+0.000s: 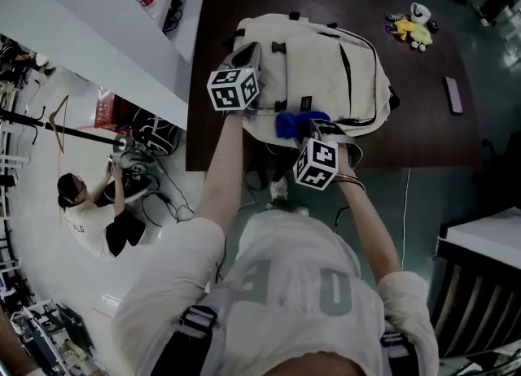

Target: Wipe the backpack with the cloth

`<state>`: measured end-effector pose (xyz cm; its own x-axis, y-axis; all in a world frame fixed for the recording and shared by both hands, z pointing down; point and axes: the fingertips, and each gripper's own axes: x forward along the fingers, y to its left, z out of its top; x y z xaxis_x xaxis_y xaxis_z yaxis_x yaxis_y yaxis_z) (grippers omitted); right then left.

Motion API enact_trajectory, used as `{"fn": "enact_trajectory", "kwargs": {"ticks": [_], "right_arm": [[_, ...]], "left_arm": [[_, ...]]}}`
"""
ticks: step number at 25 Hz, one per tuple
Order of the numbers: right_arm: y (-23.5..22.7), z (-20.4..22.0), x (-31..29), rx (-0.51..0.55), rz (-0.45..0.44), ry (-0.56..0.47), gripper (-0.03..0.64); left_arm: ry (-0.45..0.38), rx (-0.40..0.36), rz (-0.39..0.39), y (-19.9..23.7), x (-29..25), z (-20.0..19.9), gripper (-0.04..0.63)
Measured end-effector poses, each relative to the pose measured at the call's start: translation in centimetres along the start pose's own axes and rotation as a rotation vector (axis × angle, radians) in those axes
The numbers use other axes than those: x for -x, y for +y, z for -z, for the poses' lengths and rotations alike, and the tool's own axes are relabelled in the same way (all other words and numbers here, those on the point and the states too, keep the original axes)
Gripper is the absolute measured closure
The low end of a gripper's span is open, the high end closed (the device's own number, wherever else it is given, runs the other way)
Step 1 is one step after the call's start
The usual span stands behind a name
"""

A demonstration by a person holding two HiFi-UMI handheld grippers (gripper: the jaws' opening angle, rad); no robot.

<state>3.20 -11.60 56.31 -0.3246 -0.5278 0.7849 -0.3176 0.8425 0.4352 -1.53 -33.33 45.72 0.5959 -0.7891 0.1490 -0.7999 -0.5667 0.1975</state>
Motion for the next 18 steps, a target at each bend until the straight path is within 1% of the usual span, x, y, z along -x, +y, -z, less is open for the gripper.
{"fn": "enact_trajectory", "kwargs": {"ticks": [3,7,9,10,12,14,15,16,18], "right_arm": [[0.4,0.1,0.2,-0.021,-0.023,-0.012,0.578],[0.9,0.1,0.4,-0.01,-0.074,-0.03,0.578],[0.2,0.0,0.8,-0.005,-0.085,-0.059,0.578],[-0.8,0.0,1.3,-0.01,-0.077,-0.08,0.578],[-4.0,0.0,2.6,-0.044,-0.03,-0.108,0.578],[-8.1,0.2,3.6,-0.071,0.032,-0.105,0.578],[-9.8,0.4,3.7,-0.07,0.047,-0.097,0.578],[-10.9,0.4,3.6,-0.062,0.044,-0.094,0.578],[-11.6,0.2,2.6,-0.044,0.01,-0.094,0.578]], "left_arm": [[-0.001,-0.004,-0.001,-0.1,-0.1,-0.1,0.592],[0.002,-0.009,-0.008,0.1,0.0,0.1,0.592],[0.002,-0.005,-0.007,0.1,0.0,0.1,0.592],[0.001,-0.001,-0.007,0.1,0.0,0.1,0.592],[0.001,0.003,-0.005,0.0,0.0,0.2,0.592],[-0.001,0.002,-0.005,0.0,0.0,0.0,0.592],[-0.002,0.002,-0.005,0.0,0.0,0.0,0.592],[-0.002,0.003,-0.006,0.1,0.0,0.0,0.592],[-0.003,0.004,-0.006,0.0,0.0,0.1,0.592]]}}
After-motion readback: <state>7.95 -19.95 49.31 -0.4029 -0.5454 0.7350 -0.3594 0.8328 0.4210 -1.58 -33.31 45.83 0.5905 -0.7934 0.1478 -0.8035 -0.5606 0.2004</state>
